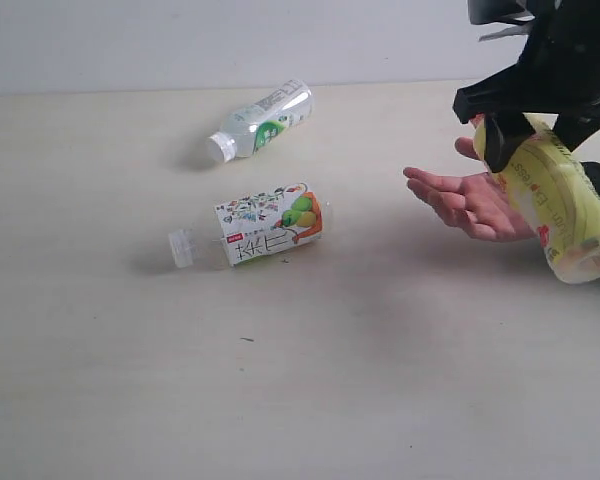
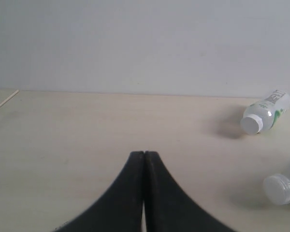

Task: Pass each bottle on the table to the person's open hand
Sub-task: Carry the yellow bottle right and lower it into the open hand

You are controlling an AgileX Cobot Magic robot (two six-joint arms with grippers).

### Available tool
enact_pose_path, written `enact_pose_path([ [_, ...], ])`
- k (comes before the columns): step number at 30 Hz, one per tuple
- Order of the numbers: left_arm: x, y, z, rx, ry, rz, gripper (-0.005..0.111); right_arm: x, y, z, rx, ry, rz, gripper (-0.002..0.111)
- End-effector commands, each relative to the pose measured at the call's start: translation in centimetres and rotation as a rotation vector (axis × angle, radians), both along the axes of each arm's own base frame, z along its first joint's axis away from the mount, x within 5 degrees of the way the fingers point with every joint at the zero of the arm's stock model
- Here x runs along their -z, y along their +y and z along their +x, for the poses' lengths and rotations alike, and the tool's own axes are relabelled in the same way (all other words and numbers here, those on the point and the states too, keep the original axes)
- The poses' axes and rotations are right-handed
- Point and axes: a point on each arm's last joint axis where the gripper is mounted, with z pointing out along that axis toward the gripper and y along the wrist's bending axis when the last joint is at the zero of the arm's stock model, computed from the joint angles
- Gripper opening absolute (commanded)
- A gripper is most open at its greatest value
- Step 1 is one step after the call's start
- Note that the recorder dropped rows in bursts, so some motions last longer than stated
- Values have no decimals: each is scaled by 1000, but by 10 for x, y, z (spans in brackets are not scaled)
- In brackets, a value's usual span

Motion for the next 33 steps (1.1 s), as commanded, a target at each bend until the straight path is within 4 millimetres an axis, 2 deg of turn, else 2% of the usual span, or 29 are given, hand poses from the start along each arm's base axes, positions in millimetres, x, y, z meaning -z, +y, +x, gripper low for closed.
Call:
enact_pose_path([
  [1,-1,0,0,-2,-12,6,0,4,3,21,-2,-37,0,0],
  [5,-1,0,0,-2,-12,6,0,12,6,34,-4,-56,6,0],
  [14,-1,0,0,-2,-12,6,0,47,11,50,-7,-23,-1,0],
  [22,-1,0,0,-2,-12,6,0,52,11,52,-8,-29,1,1],
  [25,-1,0,0,-2,-12,6,0,52,11,53,-8,-33,2,11],
  [33,-1,0,0,-2,-12,6,0,51,12,54,-9,-44,5,54],
])
